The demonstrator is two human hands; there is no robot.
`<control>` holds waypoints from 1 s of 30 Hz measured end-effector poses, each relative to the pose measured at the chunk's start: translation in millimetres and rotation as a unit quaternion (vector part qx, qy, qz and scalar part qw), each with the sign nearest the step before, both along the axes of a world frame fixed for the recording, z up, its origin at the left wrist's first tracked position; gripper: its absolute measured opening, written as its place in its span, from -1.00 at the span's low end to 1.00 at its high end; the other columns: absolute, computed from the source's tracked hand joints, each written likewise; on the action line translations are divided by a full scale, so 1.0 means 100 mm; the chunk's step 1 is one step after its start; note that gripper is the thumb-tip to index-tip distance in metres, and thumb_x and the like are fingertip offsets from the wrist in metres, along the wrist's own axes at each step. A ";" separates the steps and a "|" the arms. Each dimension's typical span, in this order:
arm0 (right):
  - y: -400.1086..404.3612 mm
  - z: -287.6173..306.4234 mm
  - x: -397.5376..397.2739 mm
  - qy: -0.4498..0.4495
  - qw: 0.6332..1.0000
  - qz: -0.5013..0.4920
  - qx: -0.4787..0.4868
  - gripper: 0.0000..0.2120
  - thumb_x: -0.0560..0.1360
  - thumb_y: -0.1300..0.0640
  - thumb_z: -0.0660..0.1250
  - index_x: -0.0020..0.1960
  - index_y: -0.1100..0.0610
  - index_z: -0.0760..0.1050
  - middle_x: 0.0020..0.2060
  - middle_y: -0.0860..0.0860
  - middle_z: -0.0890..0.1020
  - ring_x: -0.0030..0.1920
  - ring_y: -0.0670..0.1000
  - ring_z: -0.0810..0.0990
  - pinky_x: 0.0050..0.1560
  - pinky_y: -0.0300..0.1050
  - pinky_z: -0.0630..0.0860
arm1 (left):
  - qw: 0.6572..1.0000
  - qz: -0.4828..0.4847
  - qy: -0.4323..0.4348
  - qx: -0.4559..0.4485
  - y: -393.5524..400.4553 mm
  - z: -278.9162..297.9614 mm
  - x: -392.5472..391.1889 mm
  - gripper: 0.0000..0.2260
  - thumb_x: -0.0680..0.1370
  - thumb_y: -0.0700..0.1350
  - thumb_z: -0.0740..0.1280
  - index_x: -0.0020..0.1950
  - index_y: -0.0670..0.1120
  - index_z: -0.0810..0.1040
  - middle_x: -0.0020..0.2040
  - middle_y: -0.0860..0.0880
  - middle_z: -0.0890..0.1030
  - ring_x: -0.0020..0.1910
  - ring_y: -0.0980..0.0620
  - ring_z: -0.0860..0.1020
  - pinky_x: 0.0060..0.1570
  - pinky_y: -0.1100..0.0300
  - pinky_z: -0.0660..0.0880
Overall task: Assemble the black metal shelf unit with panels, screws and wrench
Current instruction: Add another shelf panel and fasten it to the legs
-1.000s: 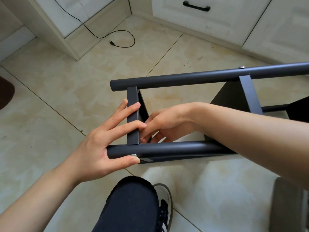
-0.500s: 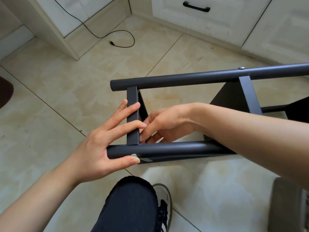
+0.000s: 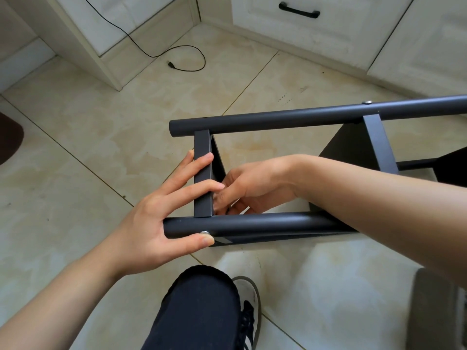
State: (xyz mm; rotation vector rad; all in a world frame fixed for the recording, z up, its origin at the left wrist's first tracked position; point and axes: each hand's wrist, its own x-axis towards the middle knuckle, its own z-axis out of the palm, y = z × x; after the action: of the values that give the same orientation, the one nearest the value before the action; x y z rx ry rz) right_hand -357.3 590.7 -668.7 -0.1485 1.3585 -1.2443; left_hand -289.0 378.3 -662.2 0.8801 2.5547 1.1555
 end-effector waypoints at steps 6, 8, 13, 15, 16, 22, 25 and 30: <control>0.12 0.14 0.03 0.053 0.999 0.009 -0.002 -0.86 0.61 0.13 0.28 0.00 0.20 0.54 -0.06 0.15 0.56 -0.10 0.04 0.54 0.04 -0.09 0.49 | 0.990 0.074 -0.092 0.079 0.05 0.00 0.13 -0.36 0.41 0.10 0.45 0.47 0.34 0.36 0.60 0.33 0.10 0.58 0.23 0.15 0.44 0.34 0.22; 0.18 0.23 0.10 0.139 0.989 0.007 0.057 -0.83 0.59 0.09 0.32 0.04 0.19 0.59 -0.05 0.16 0.62 -0.08 0.03 0.56 0.04 -0.09 0.52 | 0.982 0.098 -0.112 0.119 0.09 0.01 0.19 -0.39 0.40 0.06 0.47 0.43 0.33 0.42 0.59 0.34 0.15 0.56 0.23 0.20 0.39 0.40 0.29; 0.43 0.53 0.41 0.459 0.858 0.071 0.218 -0.77 0.59 -0.10 0.26 -0.11 0.00 0.57 -0.23 -0.10 0.62 -0.19 -0.10 0.57 -0.15 -0.17 0.48 | 0.955 0.157 -0.160 0.194 0.15 -0.02 0.30 -0.40 0.40 -0.14 0.51 0.37 0.29 0.52 0.50 0.37 0.32 0.46 0.28 0.36 0.32 0.40 0.38; 0.54 0.62 0.55 0.449 0.860 0.068 0.232 -0.72 0.60 -0.14 0.22 -0.06 0.01 0.59 -0.25 -0.09 0.61 -0.20 -0.07 0.56 -0.19 -0.19 0.48 | 0.932 0.197 -0.192 0.236 0.18 -0.05 0.35 -0.30 0.38 -0.15 0.54 0.44 0.30 0.45 0.43 0.35 0.44 0.41 0.27 0.43 0.23 0.42 0.44; 0.58 0.65 0.61 0.446 0.858 0.070 0.243 -0.74 0.60 -0.14 0.22 0.00 -0.01 0.59 -0.24 -0.11 0.61 -0.17 -0.06 0.57 -0.17 -0.20 0.48 | 0.918 0.212 -0.209 0.261 0.19 -0.07 0.38 -0.23 0.38 -0.17 0.57 0.49 0.29 0.39 0.41 0.32 0.47 0.40 0.24 0.46 0.20 0.40 0.47; 0.75 0.73 0.88 0.497 0.803 0.084 0.317 -0.77 0.60 -0.05 0.22 0.22 -0.03 0.49 -0.02 0.00 0.62 -0.01 0.10 0.58 0.06 0.08 0.55 | 0.759 0.312 -0.338 0.461 0.46 -0.17 0.52 -0.22 0.34 -0.27 0.49 0.52 0.10 0.35 0.33 -0.05 0.62 0.32 -0.01 0.57 0.26 0.21 0.53; 0.80 0.79 0.96 0.514 0.784 0.083 0.338 -0.70 0.59 -0.02 0.24 0.32 -0.08 0.41 0.10 -0.02 0.58 0.10 0.10 0.55 0.10 0.09 0.54 | 0.726 0.321 -0.380 0.474 0.59 -0.13 0.58 -0.38 0.41 -0.15 0.43 0.47 -0.08 0.42 0.20 -0.04 0.69 0.21 0.08 0.63 0.13 0.30 0.54; 0.94 0.83 1.03 0.567 0.722 0.089 0.387 -0.68 0.62 0.09 0.19 0.37 -0.05 0.35 0.16 -0.04 0.51 0.15 0.08 0.50 0.10 -0.01 0.49 | 0.726 0.344 -0.380 0.459 0.73 0.05 0.53 -0.48 0.52 0.01 0.35 0.48 -0.04 0.44 0.29 -0.01 0.64 0.33 0.06 0.55 0.29 0.22 0.42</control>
State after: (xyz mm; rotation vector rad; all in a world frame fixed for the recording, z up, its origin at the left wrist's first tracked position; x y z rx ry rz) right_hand -254.0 685.0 -585.7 -0.4827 2.7404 -0.1997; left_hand -236.0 451.4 -657.5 -0.5324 1.4887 2.4067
